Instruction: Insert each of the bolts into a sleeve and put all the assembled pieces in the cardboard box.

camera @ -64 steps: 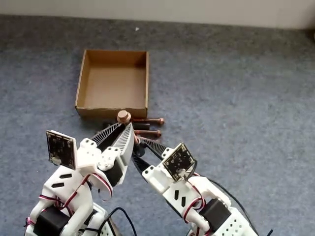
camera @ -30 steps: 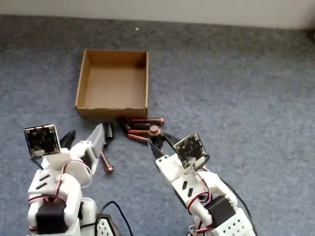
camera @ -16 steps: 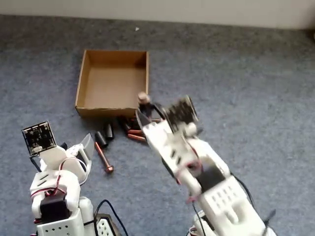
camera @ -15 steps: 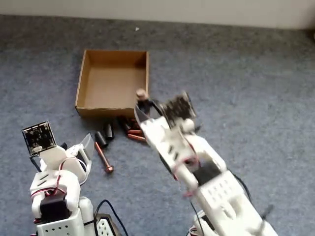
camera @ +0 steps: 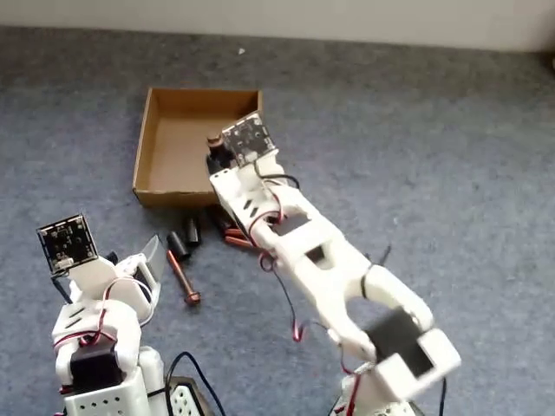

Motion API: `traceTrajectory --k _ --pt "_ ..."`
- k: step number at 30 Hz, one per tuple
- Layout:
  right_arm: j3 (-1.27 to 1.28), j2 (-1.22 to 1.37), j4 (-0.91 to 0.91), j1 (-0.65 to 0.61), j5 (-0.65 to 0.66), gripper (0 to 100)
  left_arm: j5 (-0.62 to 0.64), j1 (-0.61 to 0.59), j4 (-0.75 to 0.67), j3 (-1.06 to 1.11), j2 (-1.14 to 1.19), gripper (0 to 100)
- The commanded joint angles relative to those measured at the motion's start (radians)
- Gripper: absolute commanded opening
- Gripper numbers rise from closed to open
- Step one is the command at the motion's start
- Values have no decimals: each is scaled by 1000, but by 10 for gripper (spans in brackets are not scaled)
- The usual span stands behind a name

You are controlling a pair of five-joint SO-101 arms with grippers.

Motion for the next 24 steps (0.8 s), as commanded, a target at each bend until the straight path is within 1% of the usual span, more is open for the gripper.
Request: traceTrajectory --k 1,4,10,13,19,21,24 --pt "-99 19 -27 31 -12 10 -9 -8 6 2 -4 270" --pt "-102 25 45 42 -12 15 -9 -8 6 2 -4 270" --pt "-125 22 203 45 -12 145 -9 -8 6 2 -4 270" --pt "-162 -24 323 41 -12 147 -9 -8 6 2 -4 270" --pt "-170 -294 651 -12 -12 146 -9 -8 6 4 -4 270" --pt "-153 -351 727 -45 -12 146 -9 -10 6 2 -4 270" --pt "-117 -352 785 -91 -11 146 -9 -10 3 2 -4 270"
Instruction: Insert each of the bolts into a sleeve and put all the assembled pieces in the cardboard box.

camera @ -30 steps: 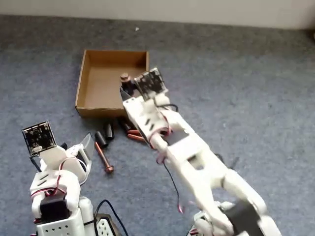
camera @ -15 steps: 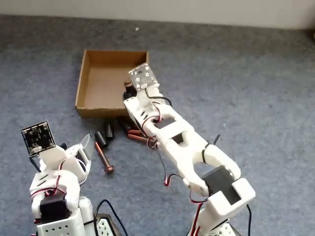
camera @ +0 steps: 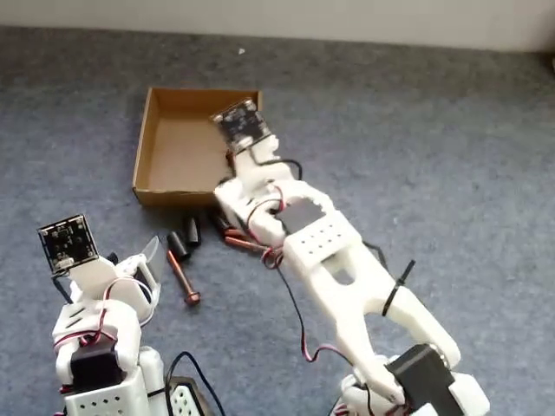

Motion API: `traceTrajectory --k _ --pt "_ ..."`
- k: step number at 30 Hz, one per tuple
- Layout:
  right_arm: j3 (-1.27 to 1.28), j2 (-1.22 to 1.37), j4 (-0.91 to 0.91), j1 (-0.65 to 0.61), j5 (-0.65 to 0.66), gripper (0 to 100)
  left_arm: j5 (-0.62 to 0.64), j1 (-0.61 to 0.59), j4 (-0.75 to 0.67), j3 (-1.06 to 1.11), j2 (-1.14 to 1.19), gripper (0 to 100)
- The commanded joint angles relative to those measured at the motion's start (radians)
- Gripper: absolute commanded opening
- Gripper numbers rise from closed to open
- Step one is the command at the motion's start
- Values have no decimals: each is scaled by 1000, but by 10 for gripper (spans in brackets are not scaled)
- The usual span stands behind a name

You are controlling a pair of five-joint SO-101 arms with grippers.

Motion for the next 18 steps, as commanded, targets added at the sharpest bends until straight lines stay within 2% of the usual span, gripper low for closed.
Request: traceTrajectory --k 1,6,9,18 --pt "-7 -47 53 -64 -8 146 -9 -10 3 -4 -5 270" --pt "-8 110 53 -104 -6 146 -9 -10 3 -4 -5 270" --pt "-97 234 64 -102 -8 146 -9 -10 5 -4 -5 270" --pt "-503 553 321 -102 -11 146 -9 -10 5 -4 -5 270"
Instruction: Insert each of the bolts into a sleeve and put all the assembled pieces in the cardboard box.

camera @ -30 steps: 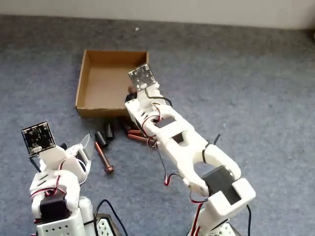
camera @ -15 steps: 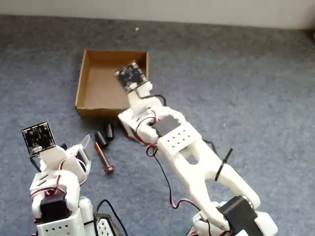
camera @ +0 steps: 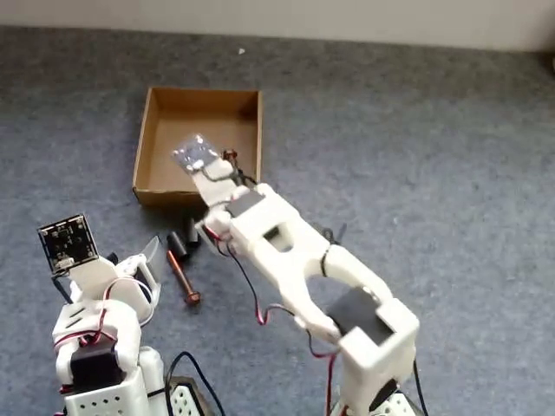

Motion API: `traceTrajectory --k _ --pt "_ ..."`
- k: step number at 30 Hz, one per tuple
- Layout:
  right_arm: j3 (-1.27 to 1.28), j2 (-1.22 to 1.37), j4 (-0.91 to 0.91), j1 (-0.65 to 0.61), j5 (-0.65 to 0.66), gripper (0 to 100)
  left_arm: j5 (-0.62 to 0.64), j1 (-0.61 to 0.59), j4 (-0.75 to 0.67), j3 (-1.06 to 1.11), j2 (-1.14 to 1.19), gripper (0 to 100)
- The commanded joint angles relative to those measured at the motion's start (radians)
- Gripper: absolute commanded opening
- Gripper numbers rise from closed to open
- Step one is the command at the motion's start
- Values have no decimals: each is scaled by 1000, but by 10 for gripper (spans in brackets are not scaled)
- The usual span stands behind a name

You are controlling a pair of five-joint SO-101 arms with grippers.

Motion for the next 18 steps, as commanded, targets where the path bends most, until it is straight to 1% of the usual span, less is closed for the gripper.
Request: traceTrajectory --k 1,5,12,14,16,18 --pt "-194 62 87 -10 -11 146 -9 -10 5 -4 -5 270" --pt "-311 163 142 -8 -11 146 -9 -10 5 -4 -5 270" --pt "-432 323 225 -12 -11 138 -9 -10 6 -4 -5 270" --pt "-460 349 254 -12 -11 84 -9 -10 6 -4 -5 270" --pt "-490 361 278 -12 -9 5 -9 -10 6 -4 -5 270" --pt "-518 360 318 -13 -11 14 -9 -10 6 -2 -5 270"
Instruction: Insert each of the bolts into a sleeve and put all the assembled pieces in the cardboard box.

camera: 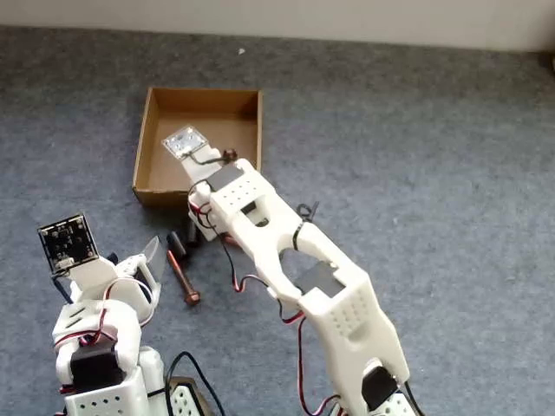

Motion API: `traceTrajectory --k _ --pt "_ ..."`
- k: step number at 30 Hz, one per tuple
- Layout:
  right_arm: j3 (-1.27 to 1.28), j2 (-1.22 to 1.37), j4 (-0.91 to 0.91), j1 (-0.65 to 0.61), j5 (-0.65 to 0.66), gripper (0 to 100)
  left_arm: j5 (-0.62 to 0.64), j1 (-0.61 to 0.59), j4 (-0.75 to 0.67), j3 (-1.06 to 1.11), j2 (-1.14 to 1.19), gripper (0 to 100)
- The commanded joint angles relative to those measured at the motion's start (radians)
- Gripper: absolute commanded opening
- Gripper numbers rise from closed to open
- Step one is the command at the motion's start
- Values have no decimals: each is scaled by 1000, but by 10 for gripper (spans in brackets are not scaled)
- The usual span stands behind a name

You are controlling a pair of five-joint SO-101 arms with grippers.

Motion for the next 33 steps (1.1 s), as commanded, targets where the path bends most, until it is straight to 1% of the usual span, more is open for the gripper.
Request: traceTrajectory --k 1,6,13,16,21,33 --pt "-76 -2 84 -16 -9 10 -9 -10 6 -2 -5 270" --pt "-282 -2 282 -16 -11 4 -9 -10 6 -2 -5 270" --pt "-708 -1 654 -15 -11 4 -11 -10 0 13 -5 270" --pt "-845 -16 676 -4 -18 4 -11 -8 0 15 -5 270" --pt "-740 -137 676 15 -52 4 -11 -7 -2 16 -5 270" --pt "-67 -725 665 41 -54 4 -11 -7 -2 16 -5 270"
